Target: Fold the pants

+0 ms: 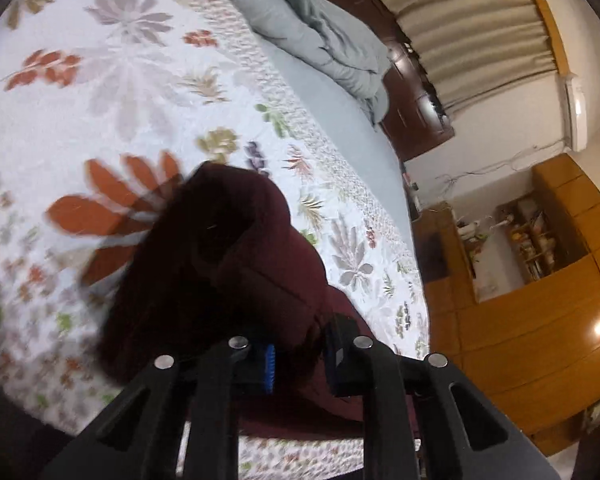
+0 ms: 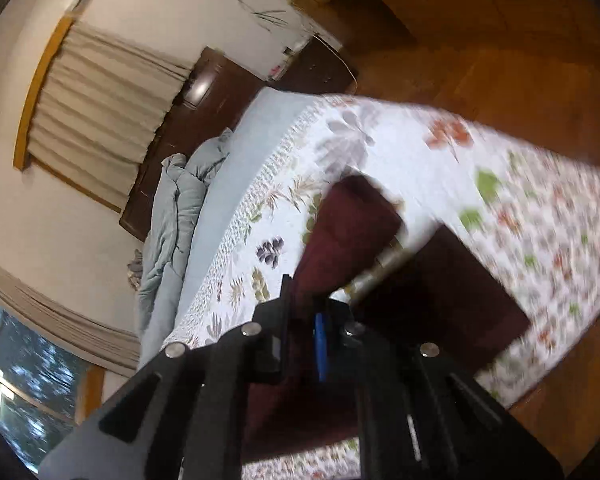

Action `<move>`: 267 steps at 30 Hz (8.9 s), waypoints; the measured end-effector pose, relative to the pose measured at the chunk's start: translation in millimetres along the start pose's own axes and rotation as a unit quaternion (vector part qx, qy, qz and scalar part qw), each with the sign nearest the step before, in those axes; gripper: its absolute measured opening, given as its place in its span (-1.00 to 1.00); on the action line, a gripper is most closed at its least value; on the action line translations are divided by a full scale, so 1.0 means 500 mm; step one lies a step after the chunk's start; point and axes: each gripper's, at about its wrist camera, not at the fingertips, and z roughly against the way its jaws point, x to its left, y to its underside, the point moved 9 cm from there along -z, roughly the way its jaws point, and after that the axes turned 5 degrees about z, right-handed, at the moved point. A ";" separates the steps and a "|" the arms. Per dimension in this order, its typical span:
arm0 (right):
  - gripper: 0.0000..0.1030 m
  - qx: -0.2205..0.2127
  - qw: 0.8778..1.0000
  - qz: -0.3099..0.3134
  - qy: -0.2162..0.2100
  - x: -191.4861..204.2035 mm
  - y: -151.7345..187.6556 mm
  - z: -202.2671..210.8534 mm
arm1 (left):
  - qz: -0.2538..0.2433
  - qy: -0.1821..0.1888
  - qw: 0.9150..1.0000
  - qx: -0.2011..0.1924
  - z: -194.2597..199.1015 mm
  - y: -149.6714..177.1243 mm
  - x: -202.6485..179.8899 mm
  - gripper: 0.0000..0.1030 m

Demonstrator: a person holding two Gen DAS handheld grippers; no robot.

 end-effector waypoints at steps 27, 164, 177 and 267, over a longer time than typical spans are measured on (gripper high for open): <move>0.00 0.053 0.996 -0.056 0.034 -0.105 0.206 -0.006 | -0.036 -0.070 0.994 0.072 0.055 0.148 0.053 0.22; 0.13 -0.069 0.976 -0.176 -0.109 -0.286 0.121 -0.013 | -0.182 -0.144 0.972 0.035 -0.083 0.136 0.017 0.65; -0.04 -0.068 0.979 -0.147 -0.123 -0.270 0.118 -0.019 | -0.180 -0.144 0.972 0.034 -0.083 0.136 0.016 0.65; -0.28 0.103 0.616 0.765 0.157 0.509 0.836 -0.348 | -0.101 0.016 0.994 0.031 -0.011 0.126 0.027 0.65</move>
